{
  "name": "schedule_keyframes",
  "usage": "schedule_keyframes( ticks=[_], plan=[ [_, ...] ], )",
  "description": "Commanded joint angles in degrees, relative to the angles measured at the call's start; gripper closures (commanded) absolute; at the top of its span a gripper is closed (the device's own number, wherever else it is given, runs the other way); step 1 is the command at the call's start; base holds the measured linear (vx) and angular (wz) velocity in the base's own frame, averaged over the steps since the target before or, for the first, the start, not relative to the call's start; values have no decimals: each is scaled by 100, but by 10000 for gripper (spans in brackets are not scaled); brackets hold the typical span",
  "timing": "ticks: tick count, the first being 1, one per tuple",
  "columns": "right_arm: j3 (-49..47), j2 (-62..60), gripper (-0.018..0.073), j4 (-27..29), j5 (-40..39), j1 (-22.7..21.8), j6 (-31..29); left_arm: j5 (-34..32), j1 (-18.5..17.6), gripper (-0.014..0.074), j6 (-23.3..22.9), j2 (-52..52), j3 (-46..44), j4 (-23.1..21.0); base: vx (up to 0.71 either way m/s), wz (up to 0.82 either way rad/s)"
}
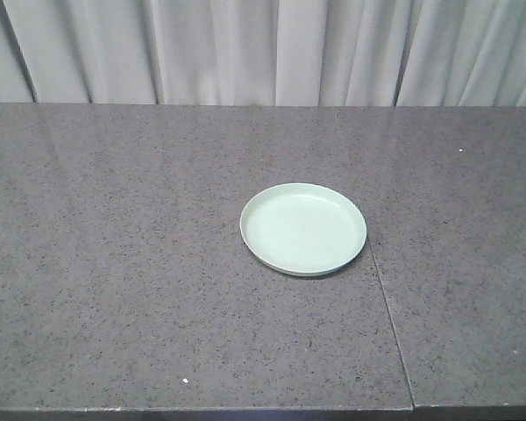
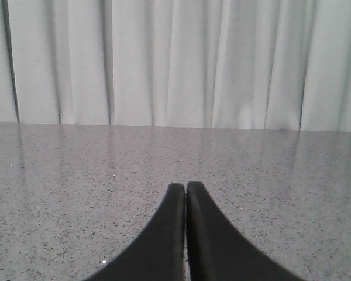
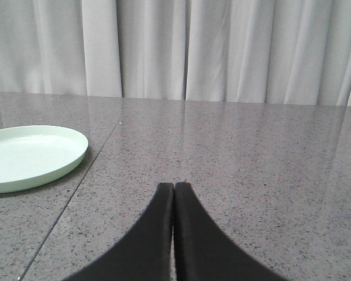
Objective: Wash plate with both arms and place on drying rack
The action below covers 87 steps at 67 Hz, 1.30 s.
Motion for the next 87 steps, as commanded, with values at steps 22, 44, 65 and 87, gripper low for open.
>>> schedule_keyframes(
  ticks=[22, 44, 65, 87],
  plan=[
    [11, -24, 564, -37, -438, -15, -1, -444, -23, 603, -10, -84, -124, -16, 0, 0],
    [-409, 37, 561, 186, -986, -15, 197, -444, -23, 603, -10, -84, -124, -16, 0, 0],
    [-2370, 1266, 561, 69, 751, -15, 170, -444, -23, 603, -10, -84, -124, -16, 0, 0],
    [-3934, 2972, 500, 431, 2637, -15, -870, -444, -23, 603, -10, -84, -124, -16, 0, 0]
  ],
)
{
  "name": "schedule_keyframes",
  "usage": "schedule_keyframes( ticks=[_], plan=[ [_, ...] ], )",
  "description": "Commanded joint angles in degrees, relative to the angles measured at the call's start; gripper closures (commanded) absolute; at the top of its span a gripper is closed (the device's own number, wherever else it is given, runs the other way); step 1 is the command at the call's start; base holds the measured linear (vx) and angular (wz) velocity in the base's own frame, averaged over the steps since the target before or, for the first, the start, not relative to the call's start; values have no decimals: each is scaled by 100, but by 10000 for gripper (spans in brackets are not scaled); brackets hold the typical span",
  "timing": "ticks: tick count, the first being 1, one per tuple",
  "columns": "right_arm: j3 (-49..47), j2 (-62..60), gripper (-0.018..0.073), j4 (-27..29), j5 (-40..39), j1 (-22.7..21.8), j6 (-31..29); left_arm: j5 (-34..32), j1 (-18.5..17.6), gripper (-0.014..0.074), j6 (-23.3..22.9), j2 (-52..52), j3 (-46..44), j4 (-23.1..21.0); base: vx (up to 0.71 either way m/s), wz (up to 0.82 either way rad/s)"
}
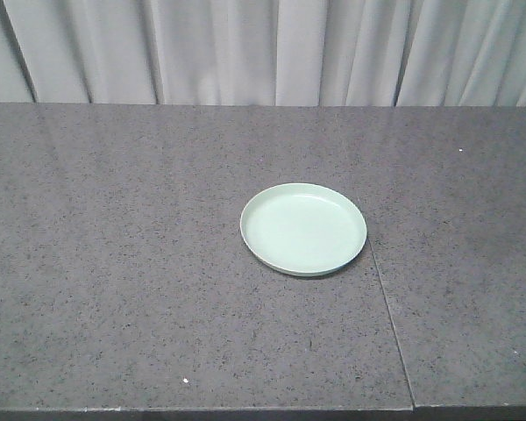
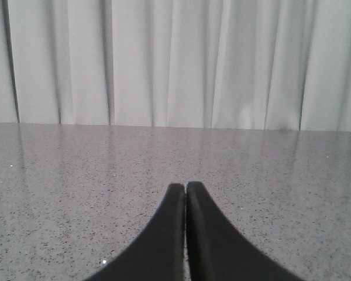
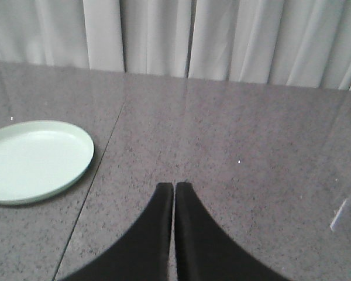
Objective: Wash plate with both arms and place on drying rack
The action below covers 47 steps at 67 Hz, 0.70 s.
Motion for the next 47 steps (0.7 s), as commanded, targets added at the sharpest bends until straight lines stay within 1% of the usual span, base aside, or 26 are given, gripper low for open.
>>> schedule_keyframes(
  ticks=[1, 9, 16, 21, 26, 30, 35, 43, 47],
  plan=[
    [-500, 488, 489, 176, 154, -15, -393, -444, -23, 603, -10, -84, -124, -16, 0, 0],
    [-919, 1088, 356, 527, 750, -7, -883, -444, -23, 603, -10, -84, -124, -16, 0, 0],
    [-1259, 1627, 210, 926, 1110, 0, -1149, -444, -23, 603, -10, -84, -124, -16, 0, 0],
    [-1531, 1969, 148, 1166, 1404, 0, -1336, -444, -23, 603, -10, -84, -124, -16, 0, 0],
    [-1765, 2343, 123, 1422, 1673, 51, -1602, -444, -23, 603, -10, -84, -124, -16, 0, 0],
    [-1994, 2635, 125, 1380, 1777, 248, -1655, -444, -23, 603, -10, -84, -124, -16, 0, 0],
    [-2202, 2978, 134, 1141, 1838, 558, -1551, -444, -23, 603, -10, -84, -124, -16, 0, 0],
    [-2520, 3520, 146, 450, 1896, 964, -1003, -444, -23, 603, -10, -84, -124, -16, 0, 0],
    [-2685, 3782, 146, 213, 1943, 1120, -759, -444, -23, 603, -10, -84, -124, -16, 0, 0]
  ],
)
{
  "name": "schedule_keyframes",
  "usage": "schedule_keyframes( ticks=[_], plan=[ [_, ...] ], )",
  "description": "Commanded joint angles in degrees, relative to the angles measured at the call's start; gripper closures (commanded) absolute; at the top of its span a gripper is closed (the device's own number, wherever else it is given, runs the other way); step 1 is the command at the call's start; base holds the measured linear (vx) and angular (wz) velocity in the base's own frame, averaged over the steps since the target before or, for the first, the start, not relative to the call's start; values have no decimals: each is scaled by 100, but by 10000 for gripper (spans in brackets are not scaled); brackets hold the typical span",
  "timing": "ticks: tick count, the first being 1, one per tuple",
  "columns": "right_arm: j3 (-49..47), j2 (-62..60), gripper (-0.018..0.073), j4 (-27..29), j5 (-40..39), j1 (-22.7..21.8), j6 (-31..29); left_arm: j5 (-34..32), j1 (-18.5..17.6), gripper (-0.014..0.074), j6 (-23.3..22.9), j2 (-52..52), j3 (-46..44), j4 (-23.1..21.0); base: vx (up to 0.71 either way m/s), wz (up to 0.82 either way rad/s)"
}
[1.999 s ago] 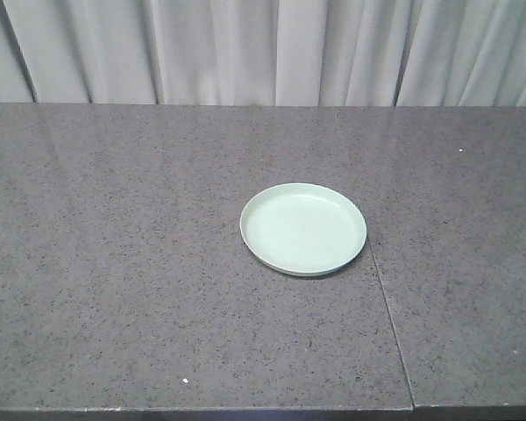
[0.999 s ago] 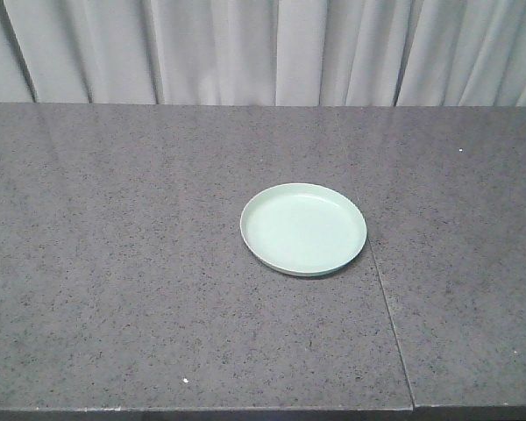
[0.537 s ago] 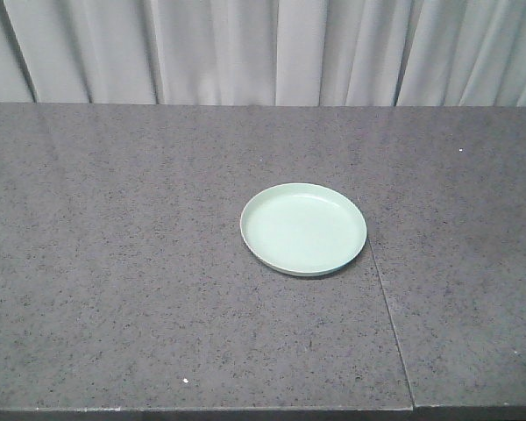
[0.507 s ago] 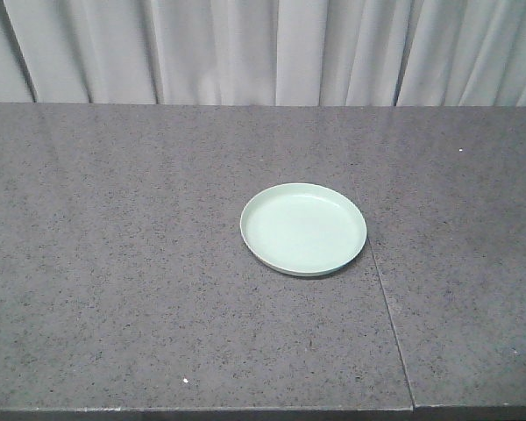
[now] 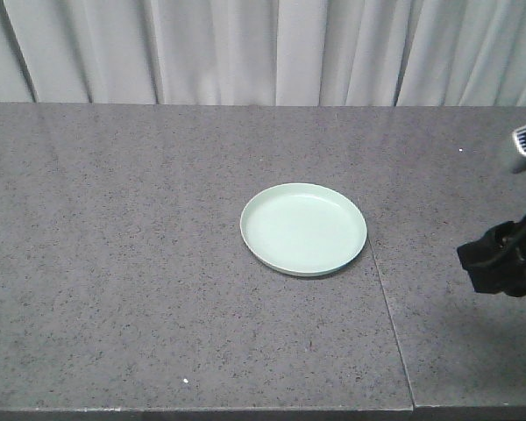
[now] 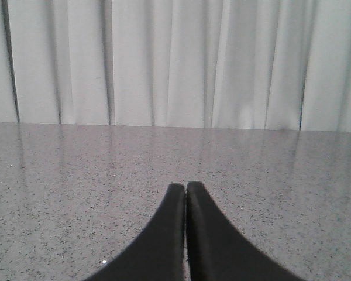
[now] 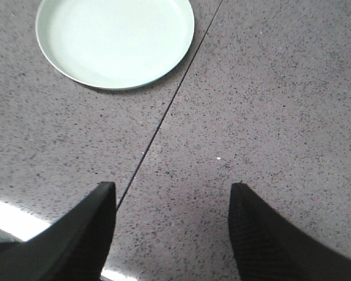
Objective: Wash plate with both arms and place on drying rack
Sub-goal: 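Move the right gripper down to the rim of the pale green plate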
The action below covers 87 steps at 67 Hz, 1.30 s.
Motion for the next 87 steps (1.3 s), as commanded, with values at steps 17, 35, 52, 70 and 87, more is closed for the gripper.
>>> schedule_keyframes(
  ticks=[17, 35, 52, 70, 87],
  plan=[
    [-1009, 1319, 146, -447, -115, 387, 706, -444, -23, 603, -10, -84, -124, -16, 0, 0],
    [-1848, 2423, 146, -428, 239, 387, 959, -444, -23, 603, -10, -84, -124, -16, 0, 0],
    [-2730, 3560, 146, -434, 465, 373, 1244, -444, -23, 603, -10, -84, -124, -16, 0, 0],
    [-3577, 4464, 146, -428, 570, 373, 1375, -444, -23, 603, -10, -84, -124, -16, 0, 0],
    [-3928, 5016, 160, -416, 521, 373, 1393, -444, -23, 603, -10, -84, -124, -16, 0, 0]
  ],
)
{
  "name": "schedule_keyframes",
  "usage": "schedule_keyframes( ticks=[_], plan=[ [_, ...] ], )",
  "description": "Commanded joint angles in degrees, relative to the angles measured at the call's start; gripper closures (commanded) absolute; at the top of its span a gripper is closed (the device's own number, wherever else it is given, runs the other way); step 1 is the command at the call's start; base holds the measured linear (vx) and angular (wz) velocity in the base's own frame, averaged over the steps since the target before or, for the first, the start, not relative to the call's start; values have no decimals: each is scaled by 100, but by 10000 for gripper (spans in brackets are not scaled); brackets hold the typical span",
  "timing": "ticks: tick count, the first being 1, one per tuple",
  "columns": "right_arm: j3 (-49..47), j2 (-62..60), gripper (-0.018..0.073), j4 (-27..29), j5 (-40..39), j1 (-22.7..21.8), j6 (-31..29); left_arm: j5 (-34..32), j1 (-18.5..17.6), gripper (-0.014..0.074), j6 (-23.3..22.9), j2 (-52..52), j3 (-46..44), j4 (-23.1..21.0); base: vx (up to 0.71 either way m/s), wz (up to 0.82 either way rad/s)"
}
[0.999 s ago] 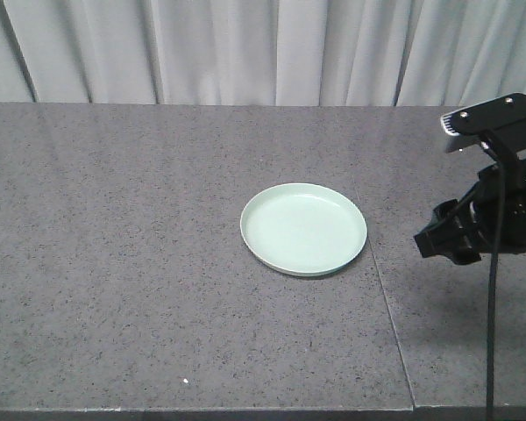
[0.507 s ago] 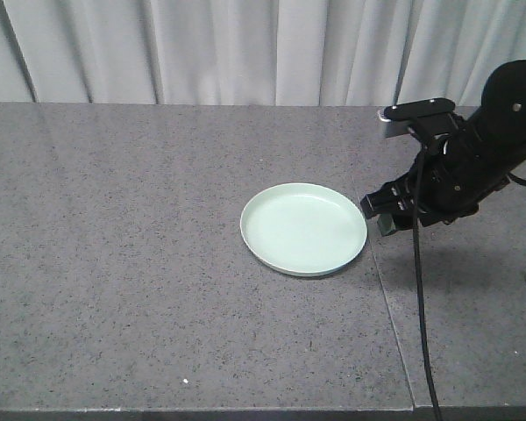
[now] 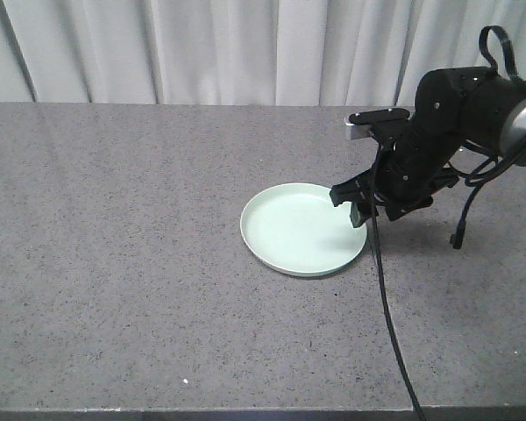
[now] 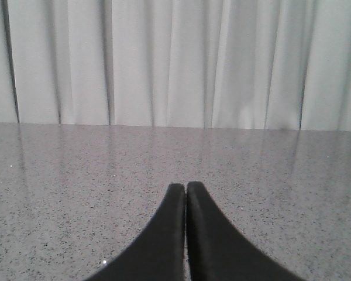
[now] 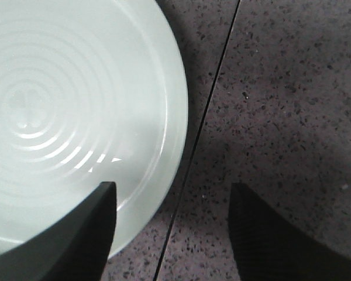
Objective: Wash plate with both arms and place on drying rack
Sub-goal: 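Move the right gripper down to the rim of the pale green plate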
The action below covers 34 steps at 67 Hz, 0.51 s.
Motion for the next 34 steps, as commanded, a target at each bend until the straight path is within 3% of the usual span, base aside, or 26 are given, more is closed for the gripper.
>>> schedule_keyframes(
  ticks=[1, 21, 34],
  plan=[
    [-220, -145, 162, -3, -162, -14, -8, -444, -23, 603, -10, -84, -124, -16, 0, 0],
    [-220, 163, 241, -2, -295, -14, -14, -444, -23, 603, -10, -84, -124, -16, 0, 0],
    [-220, 227, 366, -2, -301, -14, -35, -444, -23, 603, -10, -84, -124, -16, 0, 0]
  ],
)
